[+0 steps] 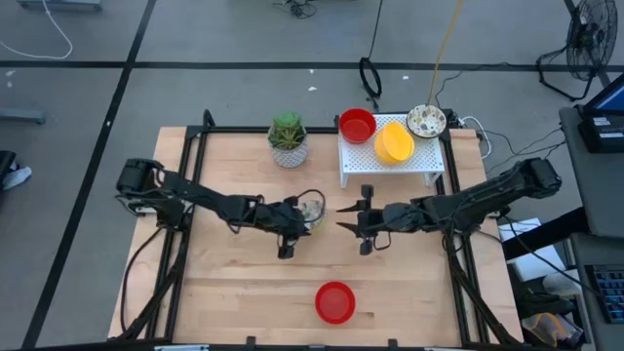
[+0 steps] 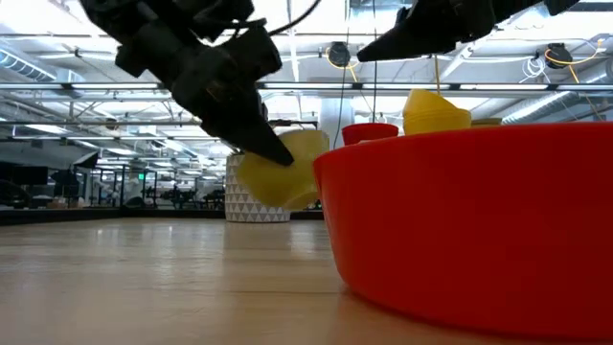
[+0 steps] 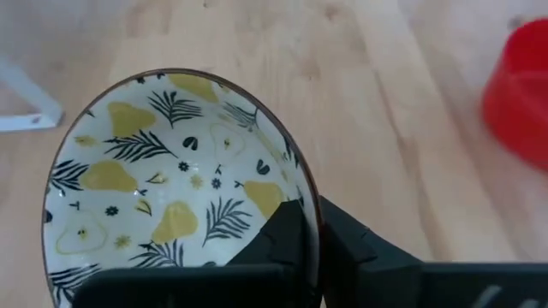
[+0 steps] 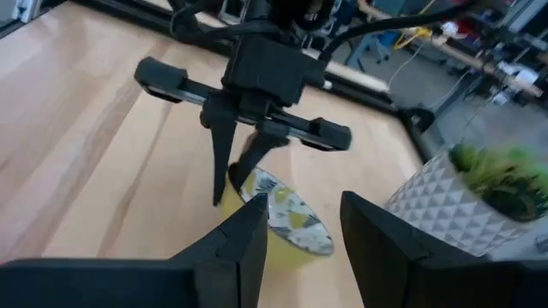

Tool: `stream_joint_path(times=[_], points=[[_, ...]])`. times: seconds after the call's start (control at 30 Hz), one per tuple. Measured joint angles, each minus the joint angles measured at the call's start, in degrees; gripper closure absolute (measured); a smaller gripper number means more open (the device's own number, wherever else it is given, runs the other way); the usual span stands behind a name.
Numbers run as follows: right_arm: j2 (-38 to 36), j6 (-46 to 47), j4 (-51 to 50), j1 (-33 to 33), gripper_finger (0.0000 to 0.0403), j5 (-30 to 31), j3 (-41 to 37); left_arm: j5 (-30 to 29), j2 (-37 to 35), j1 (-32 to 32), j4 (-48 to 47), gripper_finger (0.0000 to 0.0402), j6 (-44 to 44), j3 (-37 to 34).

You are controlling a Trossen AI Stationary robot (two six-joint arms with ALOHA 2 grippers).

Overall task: Pick & Place Mini bowls
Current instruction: Stack the white and yellow bowl on top of the other white and yellow bowls on the shelf

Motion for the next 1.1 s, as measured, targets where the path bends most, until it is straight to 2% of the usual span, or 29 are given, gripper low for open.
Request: stream_joint_path(times=[0.17, 0.4, 0.5, 0.67, 0.87, 1.1], points=[[1.32, 2.87, -2.1, 0.0, 0.0268, -0.05, 0.0, -0.07, 5.22, 0.22, -6.3, 0.0363, 3.95, 5.84], [2.03, 4.19, -4.62, 0.0, 0.0268, -0.07, -0.09, -0.56, 9.2, 0.23, -11.04, 0.0388, 6.5, 10.89], [2.01, 4.62, -5.16, 0.0, 0.0268, -0.06, -0.07, -1.95, 10.17, 0.18, -10.83, 0.0381, 6.06, 11.66], [1.98, 4.82, -5.19, 0.0, 0.0268, -0.05, -0.07, -4.91, 10.17, 0.22, -11.21, 0.0322, 2.44, 12.21], [1.98, 5.61, -5.92, 0.0, 0.0268, -0.07, -0.07, -5.01, 10.13, 0.1, -10.96, 0.0246, 1.49, 12.42], [1.98, 8.31, -9.71, 0.0, 0.0244, -0.22, -0.07, -5.06, 6.85, -0.78, -11.32, 0.0162, -0.95, 12.4]])
